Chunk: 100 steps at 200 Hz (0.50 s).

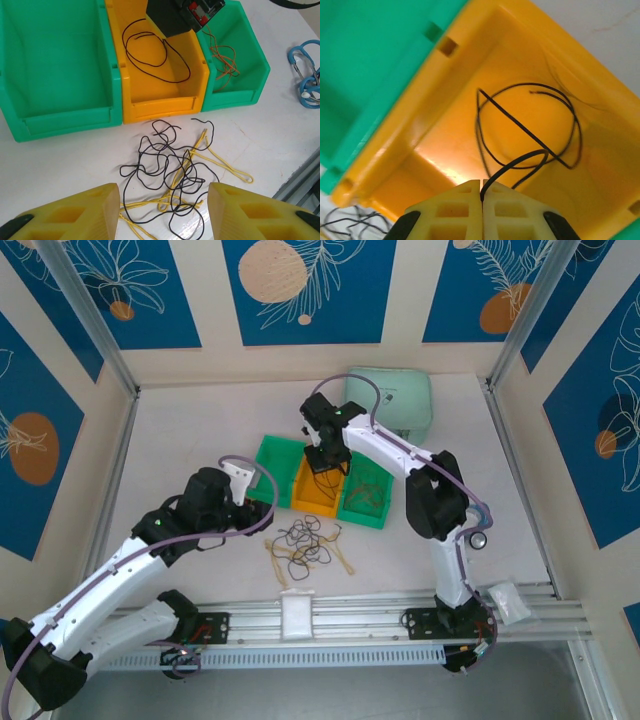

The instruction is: Untangle the cables

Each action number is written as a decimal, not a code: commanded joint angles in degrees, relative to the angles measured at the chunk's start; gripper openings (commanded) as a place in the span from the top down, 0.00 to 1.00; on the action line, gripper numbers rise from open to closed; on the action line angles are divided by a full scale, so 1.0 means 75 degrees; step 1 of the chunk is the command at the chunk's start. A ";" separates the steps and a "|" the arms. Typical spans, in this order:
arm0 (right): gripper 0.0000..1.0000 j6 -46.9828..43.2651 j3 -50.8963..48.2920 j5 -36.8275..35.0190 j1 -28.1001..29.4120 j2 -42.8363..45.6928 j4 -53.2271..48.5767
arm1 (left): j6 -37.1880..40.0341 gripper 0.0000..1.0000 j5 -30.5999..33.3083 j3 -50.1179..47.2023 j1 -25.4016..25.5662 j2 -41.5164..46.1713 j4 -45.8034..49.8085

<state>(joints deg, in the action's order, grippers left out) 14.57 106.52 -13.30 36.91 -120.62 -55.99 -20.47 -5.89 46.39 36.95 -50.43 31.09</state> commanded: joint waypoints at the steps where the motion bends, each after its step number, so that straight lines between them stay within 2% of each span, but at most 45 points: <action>1: 0.89 -0.0080 0.0282 -0.0156 -0.0056 0.0054 -0.0254 | 0.0128 0.50 -0.0088 -0.0114 -0.0104 -0.0002 0.0004; 37: 0.79 0.0069 -0.0100 0.0889 -0.0098 0.0735 0.0209 | 0.0116 0.49 -0.0157 -0.0217 -0.0114 -0.0060 -0.0072; 70: 0.77 0.0248 -0.0783 0.1597 -0.0219 0.1730 0.0629 | 0.0092 0.49 -0.0292 -0.0323 -0.0126 -0.0196 -0.0164; 100: 0.78 0.0185 -0.2395 0.2029 -0.0135 0.3199 0.0969 | -0.0096 0.53 -0.0781 -0.0532 -0.0125 -0.0456 -0.0497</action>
<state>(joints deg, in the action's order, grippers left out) 15.46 96.20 -3.70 35.70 -104.84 -50.26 -20.67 -7.64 43.86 36.69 -52.53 30.06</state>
